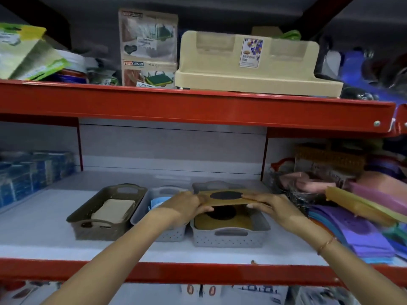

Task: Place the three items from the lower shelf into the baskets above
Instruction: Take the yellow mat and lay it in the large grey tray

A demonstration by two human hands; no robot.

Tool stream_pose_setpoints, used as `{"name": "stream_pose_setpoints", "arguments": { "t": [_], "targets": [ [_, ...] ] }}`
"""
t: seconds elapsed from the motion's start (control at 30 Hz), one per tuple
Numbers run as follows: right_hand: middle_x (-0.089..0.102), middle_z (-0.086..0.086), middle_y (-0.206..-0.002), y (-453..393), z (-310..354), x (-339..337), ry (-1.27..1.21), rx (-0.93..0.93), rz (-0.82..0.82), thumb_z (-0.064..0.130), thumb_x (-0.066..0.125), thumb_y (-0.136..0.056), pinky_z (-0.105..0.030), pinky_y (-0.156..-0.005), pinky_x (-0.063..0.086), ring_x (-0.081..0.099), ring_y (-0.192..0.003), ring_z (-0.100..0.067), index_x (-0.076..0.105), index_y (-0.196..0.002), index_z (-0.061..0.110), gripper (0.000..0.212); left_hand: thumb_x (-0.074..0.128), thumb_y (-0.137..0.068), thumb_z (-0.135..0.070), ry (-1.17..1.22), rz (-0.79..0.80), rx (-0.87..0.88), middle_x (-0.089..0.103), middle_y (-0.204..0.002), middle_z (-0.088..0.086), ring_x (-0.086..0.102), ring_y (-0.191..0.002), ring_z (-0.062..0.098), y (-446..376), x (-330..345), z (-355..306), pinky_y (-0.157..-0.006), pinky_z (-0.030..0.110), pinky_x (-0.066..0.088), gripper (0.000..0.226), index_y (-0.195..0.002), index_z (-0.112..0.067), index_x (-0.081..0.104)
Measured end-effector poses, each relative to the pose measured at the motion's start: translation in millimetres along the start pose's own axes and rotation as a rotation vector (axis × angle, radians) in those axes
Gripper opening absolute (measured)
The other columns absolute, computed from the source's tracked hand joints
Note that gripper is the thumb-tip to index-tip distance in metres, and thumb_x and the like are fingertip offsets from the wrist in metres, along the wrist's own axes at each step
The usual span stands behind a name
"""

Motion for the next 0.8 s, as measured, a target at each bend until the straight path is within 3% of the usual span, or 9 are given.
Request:
{"name": "stream_pose_setpoints", "arguments": {
  "t": [0.1, 0.17, 0.27, 0.43, 0.57, 0.67, 0.8],
  "targets": [
    [0.058, 0.018, -0.134, -8.3, -8.2, 9.8, 0.071, -0.016, 0.069, 0.067, 0.046, -0.079, -0.029, -0.109, 0.038, 0.05, -0.127, -0.004, 0.058, -0.124, 0.046, 0.051, 0.032, -0.097, -0.052, -0.033, 0.079, 0.058, 0.065, -0.111, 0.005, 0.059, -0.094, 0.019, 0.5, 9.3, -4.1, -0.087, 0.032, 0.046, 0.046, -0.127, -0.023, 0.051],
    [0.059, 0.02, -0.132, -11.1, -9.2, 18.5, 0.213, -0.064, 0.149, 0.066, 0.042, -0.083, -0.014, -0.091, 0.037, 0.047, -0.112, 0.003, 0.053, -0.128, 0.047, 0.051, 0.031, -0.099, -0.049, -0.075, 0.131, 0.065, 0.066, -0.1, 0.002, 0.059, -0.087, 0.018, -1.7, 14.2, -5.5, -0.084, 0.032, 0.046, 0.043, -0.121, -0.02, 0.054],
    [0.061, 0.021, -0.127, -14.0, -12.7, 28.4, 0.367, -0.103, 0.214, 0.065, 0.043, -0.085, -0.012, -0.075, 0.031, 0.041, -0.104, -0.001, 0.051, -0.132, 0.046, 0.051, 0.035, -0.099, -0.047, -0.187, 0.16, 0.078, 0.054, -0.079, -0.002, 0.051, -0.074, 0.016, -9.5, 17.2, -8.7, -0.074, 0.03, 0.04, 0.04, -0.106, -0.014, 0.058],
    [0.063, 0.016, -0.124, -24.8, -9.0, 41.3, 0.423, -0.101, 0.299, 0.058, 0.062, -0.08, -0.024, -0.09, 0.043, 0.051, -0.113, -0.008, 0.058, -0.126, 0.042, 0.049, 0.051, -0.093, -0.039, -0.329, 0.199, 0.032, 0.057, -0.082, 0.007, 0.048, -0.074, 0.022, -17.0, 24.7, -11.8, -0.083, 0.037, 0.046, 0.031, -0.09, -0.01, 0.06],
    [0.068, 0.012, -0.119, -29.6, -2.6, 51.7, 0.457, -0.096, 0.355, 0.048, 0.072, -0.075, -0.034, -0.094, 0.048, 0.059, -0.109, -0.015, 0.064, -0.121, 0.039, 0.047, 0.056, -0.09, -0.027, -0.377, 0.234, -0.024, 0.064, -0.103, 0.015, 0.059, -0.09, 0.03, -20.5, 30.5, -15.1, -0.078, 0.036, 0.045, 0.025, -0.099, -0.005, 0.064],
    [0.067, 0.01, -0.12, -29.5, -3.0, 54.6, 0.485, -0.073, 0.362, 0.048, 0.07, -0.078, -0.037, -0.095, 0.048, 0.058, -0.111, -0.017, 0.064, -0.119, 0.039, 0.042, 0.05, -0.092, -0.016, -0.453, 0.28, -0.036, 0.066, -0.103, 0.016, 0.062, -0.093, 0.033, -23.6, 35.7, -15.7, -0.087, 0.04, 0.049, 0.019, -0.1, -0.004, 0.063],
    [0.064, 0.009, -0.121, -27.0, -0.2, 60.9, 0.491, -0.062, 0.424, 0.046, 0.064, -0.085, -0.033, -0.093, 0.047, 0.056, -0.113, -0.018, 0.063, -0.12, 0.036, 0.037, 0.045, -0.095, -0.014, -0.501, 0.359, -0.053, 0.066, -0.105, 0.016, 0.059, -0.099, 0.033, -24.1, 44.2, -15.4, -0.107, 0.047, 0.033, 0.018, -0.093, -0.006, 0.06]
  ]
}}
Point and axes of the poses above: each hand's wrist, its own y-axis away from the middle knuckle, its own x-axis out of the palm, z = x × y, the point moved 10 cm from there along -y, towards the middle knuckle
